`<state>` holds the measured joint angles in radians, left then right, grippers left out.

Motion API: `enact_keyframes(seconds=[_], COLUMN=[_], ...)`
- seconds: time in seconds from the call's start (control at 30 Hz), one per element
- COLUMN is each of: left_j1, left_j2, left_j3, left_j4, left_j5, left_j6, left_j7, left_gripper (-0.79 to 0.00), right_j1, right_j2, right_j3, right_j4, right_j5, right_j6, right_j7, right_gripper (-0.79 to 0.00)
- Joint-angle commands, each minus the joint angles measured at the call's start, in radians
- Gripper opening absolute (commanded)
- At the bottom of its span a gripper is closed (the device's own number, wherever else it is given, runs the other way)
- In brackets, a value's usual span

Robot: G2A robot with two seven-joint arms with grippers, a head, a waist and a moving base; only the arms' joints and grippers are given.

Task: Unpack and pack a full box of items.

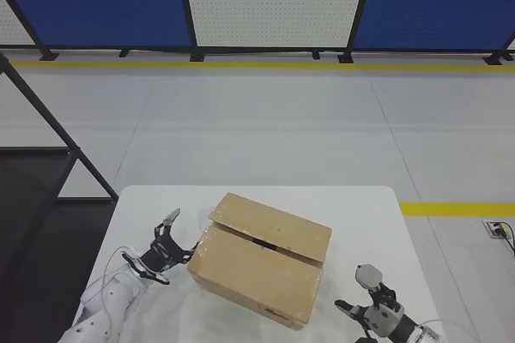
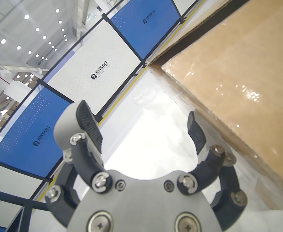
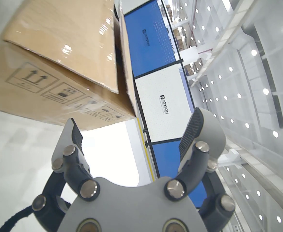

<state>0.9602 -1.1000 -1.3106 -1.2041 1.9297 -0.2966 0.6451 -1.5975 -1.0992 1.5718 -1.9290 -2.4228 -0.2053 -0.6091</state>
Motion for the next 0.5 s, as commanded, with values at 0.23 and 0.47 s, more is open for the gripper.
enact_keyframes(seconds=[0.23,0.47], left_j1=[0.000,-0.001], left_j2=[-0.003,-0.006], left_j3=[0.029,0.044], left_j4=[-0.025,-0.027], left_j5=[0.009,0.001], left_j6=[0.008,0.016], left_j7=[-0.024,-0.028], left_gripper=[0.000,0.000], right_j1=[-0.064,-0.066], right_j2=[0.013,0.024], right_j3=[0.022,-0.001], right_j4=[0.015,-0.010], right_j5=[-0.008,-0.052], right_j6=[-0.001,-0.050], right_j7=[-0.098,-0.158], right_gripper=[0.000,0.000])
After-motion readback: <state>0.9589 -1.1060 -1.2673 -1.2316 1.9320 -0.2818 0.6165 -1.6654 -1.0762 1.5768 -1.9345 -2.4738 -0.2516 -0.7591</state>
